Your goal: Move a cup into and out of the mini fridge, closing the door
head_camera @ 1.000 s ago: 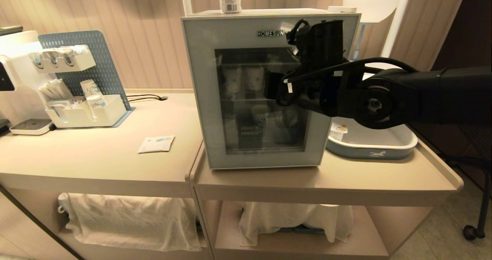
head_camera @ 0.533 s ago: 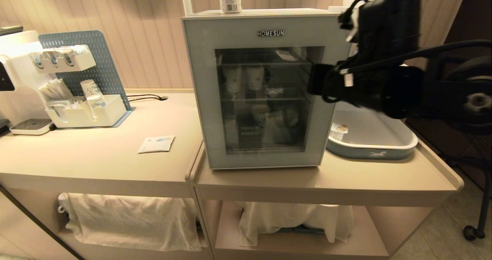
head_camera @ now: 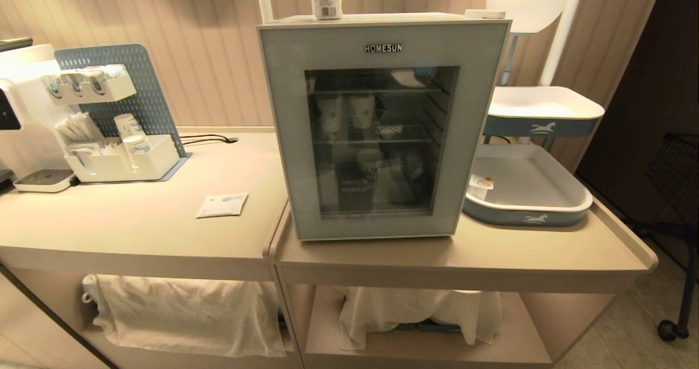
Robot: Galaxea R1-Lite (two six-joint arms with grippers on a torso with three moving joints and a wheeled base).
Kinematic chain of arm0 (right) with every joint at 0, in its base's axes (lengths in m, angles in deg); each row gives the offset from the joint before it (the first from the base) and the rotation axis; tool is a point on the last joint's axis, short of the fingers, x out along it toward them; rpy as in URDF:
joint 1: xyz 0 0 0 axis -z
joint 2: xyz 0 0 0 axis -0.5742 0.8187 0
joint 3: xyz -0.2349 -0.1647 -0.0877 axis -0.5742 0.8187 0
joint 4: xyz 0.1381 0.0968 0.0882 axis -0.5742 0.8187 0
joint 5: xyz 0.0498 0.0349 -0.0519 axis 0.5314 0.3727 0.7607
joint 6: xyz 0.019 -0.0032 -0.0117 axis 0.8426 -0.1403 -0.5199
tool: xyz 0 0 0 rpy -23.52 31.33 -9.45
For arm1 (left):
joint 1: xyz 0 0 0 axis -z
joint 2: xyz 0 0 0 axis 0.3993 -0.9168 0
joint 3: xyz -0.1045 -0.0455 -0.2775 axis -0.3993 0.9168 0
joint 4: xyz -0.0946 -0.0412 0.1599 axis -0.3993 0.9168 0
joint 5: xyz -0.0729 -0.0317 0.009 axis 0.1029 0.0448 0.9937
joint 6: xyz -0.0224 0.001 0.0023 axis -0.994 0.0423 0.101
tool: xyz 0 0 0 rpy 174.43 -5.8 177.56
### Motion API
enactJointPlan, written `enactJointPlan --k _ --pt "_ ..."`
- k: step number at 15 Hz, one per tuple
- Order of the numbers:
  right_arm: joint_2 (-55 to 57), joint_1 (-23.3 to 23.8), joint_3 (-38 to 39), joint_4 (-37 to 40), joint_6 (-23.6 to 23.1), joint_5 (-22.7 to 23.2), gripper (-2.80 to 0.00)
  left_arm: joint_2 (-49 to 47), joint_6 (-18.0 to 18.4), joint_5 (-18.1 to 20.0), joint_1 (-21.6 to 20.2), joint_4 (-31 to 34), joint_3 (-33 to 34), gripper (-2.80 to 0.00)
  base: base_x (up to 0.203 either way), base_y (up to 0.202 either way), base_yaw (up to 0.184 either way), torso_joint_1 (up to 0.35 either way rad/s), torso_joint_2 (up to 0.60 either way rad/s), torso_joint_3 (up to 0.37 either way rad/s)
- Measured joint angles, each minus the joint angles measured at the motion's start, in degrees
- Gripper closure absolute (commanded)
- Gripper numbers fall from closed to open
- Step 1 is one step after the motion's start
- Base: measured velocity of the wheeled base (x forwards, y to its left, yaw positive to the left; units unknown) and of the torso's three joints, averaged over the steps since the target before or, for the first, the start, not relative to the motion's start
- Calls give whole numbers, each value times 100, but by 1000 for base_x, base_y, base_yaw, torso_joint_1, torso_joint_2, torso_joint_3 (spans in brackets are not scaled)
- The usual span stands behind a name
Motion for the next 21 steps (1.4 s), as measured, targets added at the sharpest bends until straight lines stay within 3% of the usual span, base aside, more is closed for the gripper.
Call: enactJointPlan --k 3,5,6,9,11,13,16,21 --pt "-1887 744 1720 0 -162 -61 0 0 1 1 -6 0 0 0 0 0 0 0 0 0" --pt "-2988 964 2647 -309 -170 431 0 0 11 -2 5 -2 0 0 0 0 0 0 0 0" --pt "-3454 1021 2999 -585 -173 1027 0 0 9 1 5 -2 0 0 0 0 0 0 0 0" --pt "-4597 1138 4213 -967 -452 3425 0 0 10 2 0 -2 0 0 0 0 0 0 0 0" --pt "-4963 1175 4842 -858 -675 4316 0 0 11 1 0 0 0 0 0 0 0 0 0 0" --pt "-5141 1192 5017 -412 -682 4643 0 0 11 0 0 -2 0 0 0 0 0 0 0 0" --pt "-5242 1199 4943 496 -1106 4870 0 0 11 1 0 -2 0 0 0 0 0 0 0 0" --pt "-5264 1199 4915 551 -943 4860 0 0 11 1 0 -2 0 0 0 0 0 0 0 0"
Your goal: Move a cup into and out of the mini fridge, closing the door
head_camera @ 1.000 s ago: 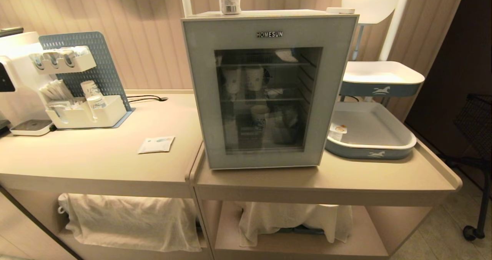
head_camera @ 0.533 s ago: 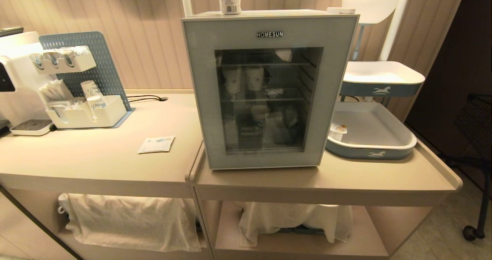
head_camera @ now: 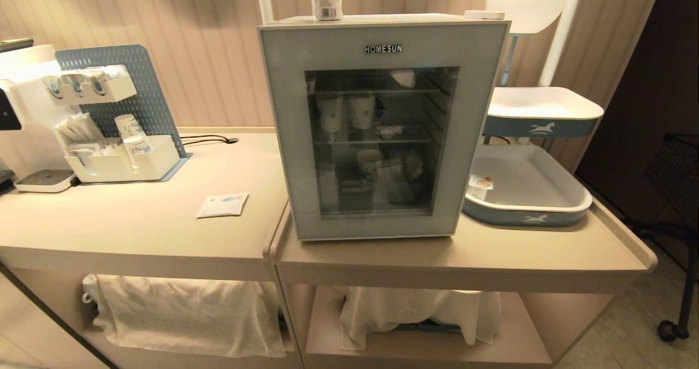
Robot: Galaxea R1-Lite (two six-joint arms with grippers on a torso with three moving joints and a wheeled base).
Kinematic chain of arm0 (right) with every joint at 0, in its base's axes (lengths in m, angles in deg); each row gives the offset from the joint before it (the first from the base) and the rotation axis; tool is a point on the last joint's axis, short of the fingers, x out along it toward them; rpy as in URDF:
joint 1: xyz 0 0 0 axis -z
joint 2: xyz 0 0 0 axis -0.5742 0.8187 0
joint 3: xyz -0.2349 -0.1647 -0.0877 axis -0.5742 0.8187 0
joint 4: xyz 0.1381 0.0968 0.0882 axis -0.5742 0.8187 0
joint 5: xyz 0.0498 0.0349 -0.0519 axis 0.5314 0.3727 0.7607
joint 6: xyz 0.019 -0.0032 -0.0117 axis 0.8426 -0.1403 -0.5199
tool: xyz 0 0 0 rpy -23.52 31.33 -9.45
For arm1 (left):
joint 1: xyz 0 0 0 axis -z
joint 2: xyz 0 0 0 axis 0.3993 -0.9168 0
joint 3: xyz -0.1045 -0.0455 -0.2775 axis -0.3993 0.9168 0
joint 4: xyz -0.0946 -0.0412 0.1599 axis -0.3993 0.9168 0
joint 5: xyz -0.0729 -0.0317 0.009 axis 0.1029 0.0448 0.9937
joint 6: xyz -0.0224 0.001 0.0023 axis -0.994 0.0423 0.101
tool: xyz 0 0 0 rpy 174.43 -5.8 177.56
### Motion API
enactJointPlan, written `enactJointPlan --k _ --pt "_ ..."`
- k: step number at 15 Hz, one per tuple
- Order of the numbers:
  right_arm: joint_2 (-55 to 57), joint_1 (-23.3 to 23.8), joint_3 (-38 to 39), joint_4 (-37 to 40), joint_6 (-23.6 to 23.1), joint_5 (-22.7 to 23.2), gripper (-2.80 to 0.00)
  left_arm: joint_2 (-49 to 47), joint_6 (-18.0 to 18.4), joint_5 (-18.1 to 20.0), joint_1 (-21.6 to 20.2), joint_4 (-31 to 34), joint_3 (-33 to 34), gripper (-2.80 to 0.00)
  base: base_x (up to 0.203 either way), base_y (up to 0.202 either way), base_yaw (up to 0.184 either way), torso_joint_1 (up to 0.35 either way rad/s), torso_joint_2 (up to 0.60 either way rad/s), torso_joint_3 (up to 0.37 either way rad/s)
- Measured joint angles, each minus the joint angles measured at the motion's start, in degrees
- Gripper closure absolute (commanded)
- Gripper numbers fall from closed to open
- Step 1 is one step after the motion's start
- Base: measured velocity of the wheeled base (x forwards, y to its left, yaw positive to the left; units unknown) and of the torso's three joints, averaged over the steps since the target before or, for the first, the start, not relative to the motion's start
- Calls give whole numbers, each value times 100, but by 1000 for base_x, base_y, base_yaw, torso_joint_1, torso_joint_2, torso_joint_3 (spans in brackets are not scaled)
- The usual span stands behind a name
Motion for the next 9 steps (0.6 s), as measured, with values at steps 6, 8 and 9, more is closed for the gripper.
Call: enactJointPlan --k 6,8,9 --pt "0 0 -2 4 44 -2 0 0 0 4 0 2 0 0 0 0 0 0 0 0" --pt "0 0 -2 4 46 -2 0 0 2 2 0 0 0 0 0 0 0 0 0 0" --pt "2 0 -2 4 48 -2 0 0 0 0 0 0 0 0 0 0 0 0 0 0"
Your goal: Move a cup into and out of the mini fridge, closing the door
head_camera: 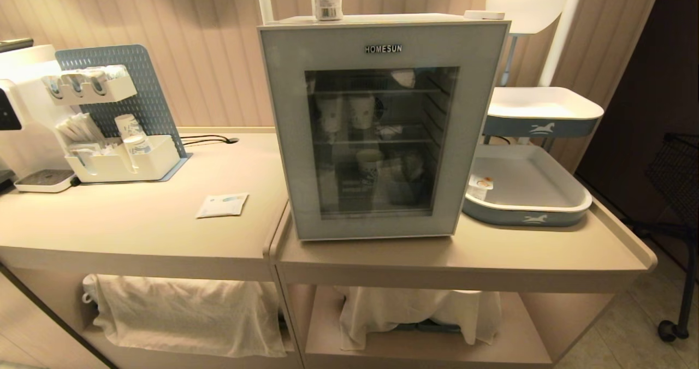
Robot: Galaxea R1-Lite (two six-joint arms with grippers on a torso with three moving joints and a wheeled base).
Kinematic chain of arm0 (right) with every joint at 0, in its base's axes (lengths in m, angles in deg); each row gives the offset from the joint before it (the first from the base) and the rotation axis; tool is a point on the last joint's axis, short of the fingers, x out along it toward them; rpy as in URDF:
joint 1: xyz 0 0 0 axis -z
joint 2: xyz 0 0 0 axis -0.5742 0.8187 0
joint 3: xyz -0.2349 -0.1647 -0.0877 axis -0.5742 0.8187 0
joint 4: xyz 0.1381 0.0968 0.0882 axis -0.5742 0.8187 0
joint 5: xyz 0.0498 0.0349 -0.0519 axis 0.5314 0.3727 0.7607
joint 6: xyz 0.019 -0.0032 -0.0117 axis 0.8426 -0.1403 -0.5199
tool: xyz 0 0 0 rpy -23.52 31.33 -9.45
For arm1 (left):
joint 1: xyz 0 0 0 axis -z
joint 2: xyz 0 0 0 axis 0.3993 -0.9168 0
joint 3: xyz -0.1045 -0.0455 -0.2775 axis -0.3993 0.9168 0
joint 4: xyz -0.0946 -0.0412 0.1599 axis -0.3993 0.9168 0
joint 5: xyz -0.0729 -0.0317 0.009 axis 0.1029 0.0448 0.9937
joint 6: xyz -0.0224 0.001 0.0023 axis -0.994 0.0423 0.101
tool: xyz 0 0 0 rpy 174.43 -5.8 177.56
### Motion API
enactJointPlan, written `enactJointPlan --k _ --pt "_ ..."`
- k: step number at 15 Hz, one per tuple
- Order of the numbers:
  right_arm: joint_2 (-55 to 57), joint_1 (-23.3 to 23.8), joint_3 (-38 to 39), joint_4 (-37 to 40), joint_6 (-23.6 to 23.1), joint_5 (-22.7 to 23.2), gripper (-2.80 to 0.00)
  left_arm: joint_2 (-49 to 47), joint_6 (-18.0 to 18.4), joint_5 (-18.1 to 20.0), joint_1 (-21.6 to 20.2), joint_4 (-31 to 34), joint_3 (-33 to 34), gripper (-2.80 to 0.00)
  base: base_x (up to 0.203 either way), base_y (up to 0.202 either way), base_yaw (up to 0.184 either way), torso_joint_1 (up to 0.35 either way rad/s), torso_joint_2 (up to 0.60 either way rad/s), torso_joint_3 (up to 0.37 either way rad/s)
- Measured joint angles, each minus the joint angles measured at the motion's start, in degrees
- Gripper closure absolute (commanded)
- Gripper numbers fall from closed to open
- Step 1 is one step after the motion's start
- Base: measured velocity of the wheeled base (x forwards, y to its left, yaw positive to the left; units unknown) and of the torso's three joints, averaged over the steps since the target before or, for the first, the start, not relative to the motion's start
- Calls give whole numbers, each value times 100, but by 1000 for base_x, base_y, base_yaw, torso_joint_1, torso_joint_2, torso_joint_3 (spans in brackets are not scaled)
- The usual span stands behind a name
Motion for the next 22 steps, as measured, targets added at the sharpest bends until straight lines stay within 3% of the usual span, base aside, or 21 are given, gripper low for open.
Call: enactJointPlan --k 22 --pt "0 0 0 0 69 -18 0 0 2 1 0 0 0 0 0 0 0 0 0 0"
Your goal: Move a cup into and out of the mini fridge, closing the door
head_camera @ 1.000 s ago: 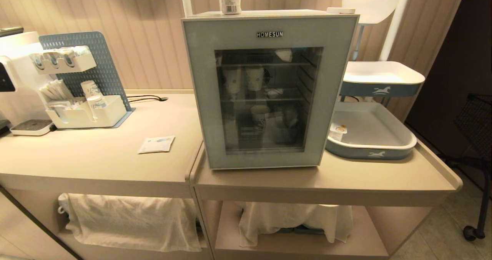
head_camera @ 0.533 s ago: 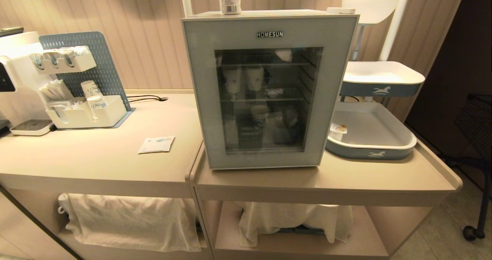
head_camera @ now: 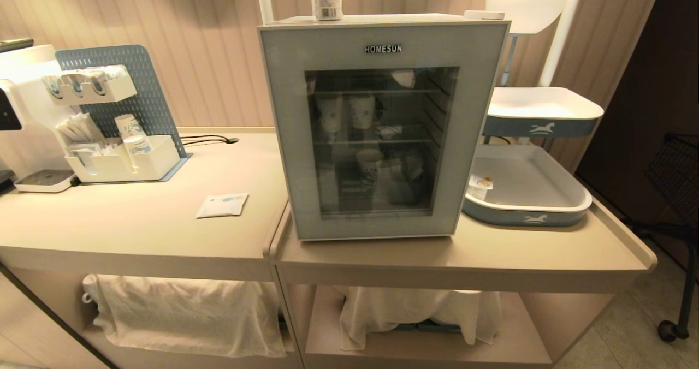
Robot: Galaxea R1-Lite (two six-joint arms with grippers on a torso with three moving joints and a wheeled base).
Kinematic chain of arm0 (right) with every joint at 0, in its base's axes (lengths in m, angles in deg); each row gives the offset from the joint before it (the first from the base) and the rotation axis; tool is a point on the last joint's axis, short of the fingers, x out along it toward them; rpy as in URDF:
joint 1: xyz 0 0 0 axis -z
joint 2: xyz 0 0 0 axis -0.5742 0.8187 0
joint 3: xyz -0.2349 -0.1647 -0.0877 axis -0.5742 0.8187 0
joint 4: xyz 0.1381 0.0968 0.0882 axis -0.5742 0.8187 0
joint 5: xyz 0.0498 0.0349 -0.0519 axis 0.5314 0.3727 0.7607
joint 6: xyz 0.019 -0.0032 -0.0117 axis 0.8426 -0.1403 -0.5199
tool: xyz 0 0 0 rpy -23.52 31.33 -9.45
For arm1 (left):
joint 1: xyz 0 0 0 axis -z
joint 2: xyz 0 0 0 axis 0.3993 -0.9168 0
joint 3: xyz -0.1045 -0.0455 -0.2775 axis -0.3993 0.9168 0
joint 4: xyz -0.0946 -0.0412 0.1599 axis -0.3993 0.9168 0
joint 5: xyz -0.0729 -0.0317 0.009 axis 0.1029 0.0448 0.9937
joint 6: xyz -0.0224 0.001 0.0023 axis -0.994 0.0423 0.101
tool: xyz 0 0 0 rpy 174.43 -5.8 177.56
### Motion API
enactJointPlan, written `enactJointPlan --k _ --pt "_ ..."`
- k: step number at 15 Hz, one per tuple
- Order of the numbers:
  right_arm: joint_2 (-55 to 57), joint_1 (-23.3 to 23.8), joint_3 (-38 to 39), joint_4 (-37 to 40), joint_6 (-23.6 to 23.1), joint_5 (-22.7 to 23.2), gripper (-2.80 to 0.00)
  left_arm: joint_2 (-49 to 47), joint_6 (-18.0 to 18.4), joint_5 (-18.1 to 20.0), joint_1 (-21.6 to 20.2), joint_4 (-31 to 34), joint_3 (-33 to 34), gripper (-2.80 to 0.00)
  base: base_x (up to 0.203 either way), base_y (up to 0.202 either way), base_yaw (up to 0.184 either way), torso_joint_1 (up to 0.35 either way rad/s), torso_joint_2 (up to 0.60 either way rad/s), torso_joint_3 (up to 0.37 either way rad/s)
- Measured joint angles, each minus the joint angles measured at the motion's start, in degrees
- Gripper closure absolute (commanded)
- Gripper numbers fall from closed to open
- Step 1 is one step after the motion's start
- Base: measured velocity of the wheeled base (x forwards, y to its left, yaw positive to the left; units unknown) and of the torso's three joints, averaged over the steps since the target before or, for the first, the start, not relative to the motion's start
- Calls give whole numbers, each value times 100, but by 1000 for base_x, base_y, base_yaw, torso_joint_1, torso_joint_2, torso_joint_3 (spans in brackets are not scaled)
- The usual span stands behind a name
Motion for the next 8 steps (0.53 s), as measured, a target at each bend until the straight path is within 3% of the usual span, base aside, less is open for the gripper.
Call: enactJointPlan --k 8 --pt "0 -2 0 0 1 -3 0 0 2 -1 0 2 0 0 0 0 0 0 0 0"
